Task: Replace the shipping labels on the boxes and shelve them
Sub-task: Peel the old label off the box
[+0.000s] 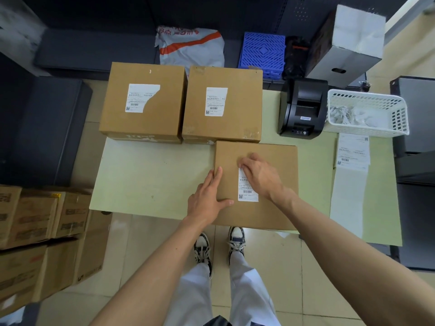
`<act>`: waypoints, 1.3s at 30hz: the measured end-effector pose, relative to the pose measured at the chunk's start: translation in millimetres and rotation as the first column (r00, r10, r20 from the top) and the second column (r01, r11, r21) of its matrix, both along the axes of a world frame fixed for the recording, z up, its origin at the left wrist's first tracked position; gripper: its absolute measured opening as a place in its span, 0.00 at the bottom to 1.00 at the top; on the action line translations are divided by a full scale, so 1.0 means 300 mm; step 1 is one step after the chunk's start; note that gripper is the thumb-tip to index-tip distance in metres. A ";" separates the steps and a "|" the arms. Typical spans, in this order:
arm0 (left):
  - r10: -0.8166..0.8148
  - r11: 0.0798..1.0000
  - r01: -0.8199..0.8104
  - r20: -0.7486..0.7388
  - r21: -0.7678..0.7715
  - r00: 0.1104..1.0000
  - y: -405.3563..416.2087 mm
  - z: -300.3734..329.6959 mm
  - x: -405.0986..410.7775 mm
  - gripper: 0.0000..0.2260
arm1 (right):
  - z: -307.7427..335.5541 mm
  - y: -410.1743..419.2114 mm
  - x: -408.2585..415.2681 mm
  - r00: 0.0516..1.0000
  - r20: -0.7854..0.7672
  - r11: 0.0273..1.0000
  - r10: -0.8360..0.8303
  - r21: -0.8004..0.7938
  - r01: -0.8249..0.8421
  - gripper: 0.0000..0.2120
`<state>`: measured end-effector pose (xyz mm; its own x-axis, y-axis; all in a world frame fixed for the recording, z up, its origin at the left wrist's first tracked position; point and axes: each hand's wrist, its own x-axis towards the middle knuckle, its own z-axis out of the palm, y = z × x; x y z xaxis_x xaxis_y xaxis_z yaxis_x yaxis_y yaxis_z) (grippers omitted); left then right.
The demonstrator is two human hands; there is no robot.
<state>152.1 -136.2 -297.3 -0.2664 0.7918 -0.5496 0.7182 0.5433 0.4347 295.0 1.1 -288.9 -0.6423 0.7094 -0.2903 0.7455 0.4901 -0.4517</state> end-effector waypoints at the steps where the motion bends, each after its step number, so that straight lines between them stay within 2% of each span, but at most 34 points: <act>1: 0.001 1.000 -0.001 0.000 0.004 1.000 -0.001 -0.001 -0.001 0.48 | 0.003 0.002 -0.001 1.000 0.000 1.000 0.002 -0.004 -0.002 0.13; 13: -0.012 1.000 0.013 -0.024 0.017 1.000 -0.005 -0.004 -0.002 0.48 | 0.014 -0.003 -0.004 0.999 0.035 1.000 0.013 0.022 -0.014 0.13; 18: 0.010 0.999 -0.011 0.018 0.047 1.000 -0.002 0.004 -0.006 0.48 | 0.020 0.011 -0.001 1.000 -0.025 0.999 -0.016 -0.032 0.015 0.11; 23: -0.010 0.998 0.007 0.052 0.068 0.999 0.009 0.010 -0.017 0.47 | 0.026 0.012 -0.004 1.000 0.012 0.999 -0.014 -0.033 0.014 0.12; 28: -0.060 0.998 0.060 0.020 0.037 0.998 0.038 0.009 -0.028 0.44 | 0.020 0.012 -0.008 1.000 0.022 1.000 -0.011 -0.023 0.011 0.12; 39: -0.035 0.999 0.035 0.019 0.037 0.999 0.031 0.007 -0.023 0.44 | 0.012 0.000 -0.001 1.000 0.006 1.000 0.009 0.007 -0.009 0.13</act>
<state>145.2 -126.9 -295.3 -0.2278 0.8200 -0.5252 0.7279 0.5016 0.4675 294.7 1.2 -285.2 -0.6467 0.7058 -0.2892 0.7439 0.4999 -0.4434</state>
